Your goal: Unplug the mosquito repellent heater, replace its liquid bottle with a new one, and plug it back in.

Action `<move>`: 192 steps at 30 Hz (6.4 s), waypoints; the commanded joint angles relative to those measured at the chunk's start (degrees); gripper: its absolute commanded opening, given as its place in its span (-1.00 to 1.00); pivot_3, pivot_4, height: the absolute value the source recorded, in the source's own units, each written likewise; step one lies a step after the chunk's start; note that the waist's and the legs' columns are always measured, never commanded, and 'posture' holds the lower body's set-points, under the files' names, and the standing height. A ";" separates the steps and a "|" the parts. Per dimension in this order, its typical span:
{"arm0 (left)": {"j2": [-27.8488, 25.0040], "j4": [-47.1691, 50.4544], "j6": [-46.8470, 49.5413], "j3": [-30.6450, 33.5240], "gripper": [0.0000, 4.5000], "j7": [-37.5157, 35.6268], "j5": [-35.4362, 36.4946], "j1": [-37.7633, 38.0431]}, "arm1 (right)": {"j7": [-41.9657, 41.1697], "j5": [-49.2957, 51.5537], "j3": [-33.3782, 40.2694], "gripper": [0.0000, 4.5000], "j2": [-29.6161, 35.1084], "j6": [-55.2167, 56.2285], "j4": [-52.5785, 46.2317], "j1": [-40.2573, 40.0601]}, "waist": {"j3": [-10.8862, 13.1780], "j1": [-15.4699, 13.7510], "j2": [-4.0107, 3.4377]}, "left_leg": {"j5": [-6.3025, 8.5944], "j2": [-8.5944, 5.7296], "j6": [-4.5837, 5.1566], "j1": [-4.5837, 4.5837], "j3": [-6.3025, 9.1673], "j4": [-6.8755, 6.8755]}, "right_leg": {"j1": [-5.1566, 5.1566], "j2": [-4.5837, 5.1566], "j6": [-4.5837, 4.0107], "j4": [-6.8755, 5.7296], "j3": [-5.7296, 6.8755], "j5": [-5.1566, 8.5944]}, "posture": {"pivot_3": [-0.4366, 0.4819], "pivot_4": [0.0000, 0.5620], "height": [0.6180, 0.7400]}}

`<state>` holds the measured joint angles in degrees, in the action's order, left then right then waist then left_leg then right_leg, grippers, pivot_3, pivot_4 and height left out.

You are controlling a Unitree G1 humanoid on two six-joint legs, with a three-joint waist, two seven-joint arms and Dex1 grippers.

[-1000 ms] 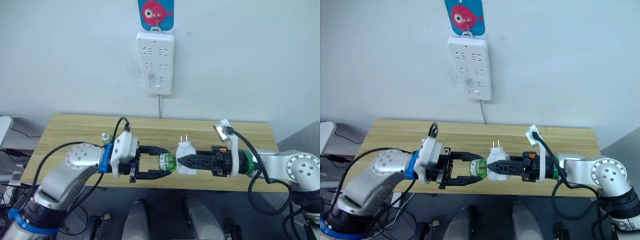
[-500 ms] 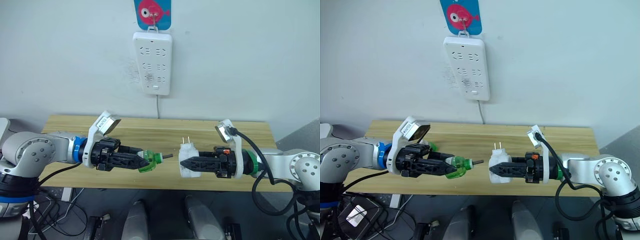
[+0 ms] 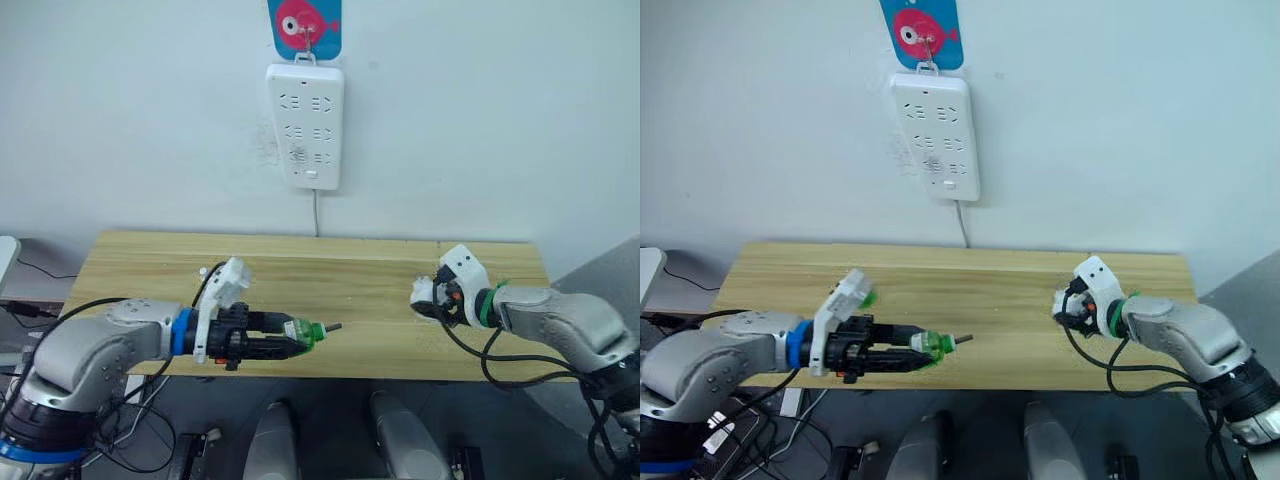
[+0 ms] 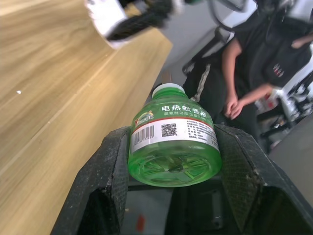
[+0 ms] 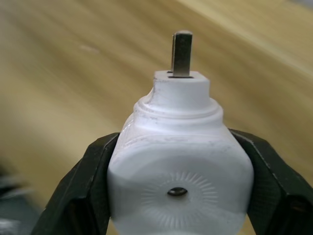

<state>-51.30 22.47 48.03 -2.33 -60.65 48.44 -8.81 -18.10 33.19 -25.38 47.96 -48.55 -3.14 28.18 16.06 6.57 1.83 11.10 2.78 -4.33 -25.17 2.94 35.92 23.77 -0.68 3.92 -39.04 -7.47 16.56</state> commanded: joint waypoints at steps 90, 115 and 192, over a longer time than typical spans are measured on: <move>21.70 -0.07 -31.22 1.56 1.00 22.28 -30.37 13.37 | 2.63 -15.50 11.14 -0.63 -34.24 25.93 1.09 -5.39 | -4.88 4.71 -0.28 | -0.03 0.00 -0.02 0.38 0.35 0.01 | -0.54 -0.13 0.23 -0.06 0.16 -0.10 | -0.31 -0.43 1.00; 21.78 8.82 -29.57 2.30 1.00 27.36 -32.63 22.89 | 4.13 -36.01 15.62 0.15 -43.23 69.14 62.71 10.87 | -4.64 1.15 -0.36 | -0.03 -0.03 -0.02 0.47 0.28 0.01 | -0.62 -0.09 -0.05 -0.05 0.08 -0.26 | -0.10 -0.30 1.00; 19.24 -25.43 -43.15 -2.16 -0.03 5.04 -31.54 -10.03 | -23.25 -14.32 10.60 1.00 -23.00 8.50 -29.89 -4.76 | 4.06 -1.54 0.19 | -0.22 -0.10 -0.61 -0.81 0.66 -0.11 | 0.48 0.17 -0.03 -0.02 0.66 -0.26 | -0.49 -0.24 1.00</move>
<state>-30.81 -8.58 0.89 -2.52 -49.98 13.80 -17.63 -41.40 17.33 -15.22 24.81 -39.69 -29.62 23.52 20.12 5.03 2.02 10.87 2.67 -4.94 -25.99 3.64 35.81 24.24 -0.51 3.88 -39.05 -6.77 16.30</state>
